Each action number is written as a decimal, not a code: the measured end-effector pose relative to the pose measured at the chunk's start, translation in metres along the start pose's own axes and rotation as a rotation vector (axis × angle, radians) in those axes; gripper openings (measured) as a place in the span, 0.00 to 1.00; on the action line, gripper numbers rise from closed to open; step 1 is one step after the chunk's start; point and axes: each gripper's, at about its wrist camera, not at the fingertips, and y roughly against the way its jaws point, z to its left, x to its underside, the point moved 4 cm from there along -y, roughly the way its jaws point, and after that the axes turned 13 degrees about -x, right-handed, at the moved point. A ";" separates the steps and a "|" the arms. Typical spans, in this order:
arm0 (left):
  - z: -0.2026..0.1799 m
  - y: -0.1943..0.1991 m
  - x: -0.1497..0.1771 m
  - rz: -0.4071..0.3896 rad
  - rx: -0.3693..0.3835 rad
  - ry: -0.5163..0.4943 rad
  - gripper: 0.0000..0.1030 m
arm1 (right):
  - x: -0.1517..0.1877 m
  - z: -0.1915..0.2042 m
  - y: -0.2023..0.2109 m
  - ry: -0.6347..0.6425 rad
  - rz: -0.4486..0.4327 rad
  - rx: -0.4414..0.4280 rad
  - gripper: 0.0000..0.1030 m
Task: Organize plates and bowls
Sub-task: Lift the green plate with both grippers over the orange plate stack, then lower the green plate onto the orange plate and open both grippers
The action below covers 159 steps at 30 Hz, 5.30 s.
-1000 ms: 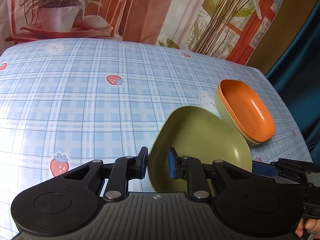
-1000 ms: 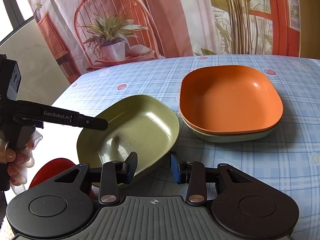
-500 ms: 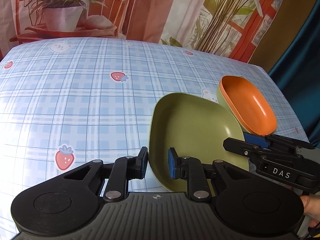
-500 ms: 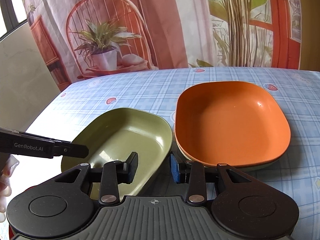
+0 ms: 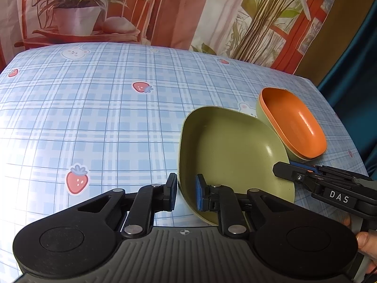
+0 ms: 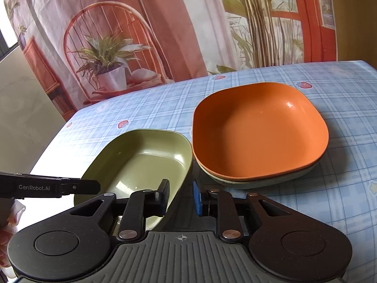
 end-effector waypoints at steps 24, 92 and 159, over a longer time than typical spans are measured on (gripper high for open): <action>-0.025 0.061 -0.035 -0.104 -0.043 -0.042 0.18 | -0.058 0.012 0.026 0.137 -0.071 -0.077 0.16; -0.144 -0.018 -0.041 -0.005 -0.028 -0.144 0.19 | -0.079 -0.105 0.041 0.338 -0.041 0.131 0.18; -0.099 0.072 -0.018 -0.142 -0.129 -0.019 0.20 | -0.067 -0.089 0.060 0.267 -0.122 0.213 0.49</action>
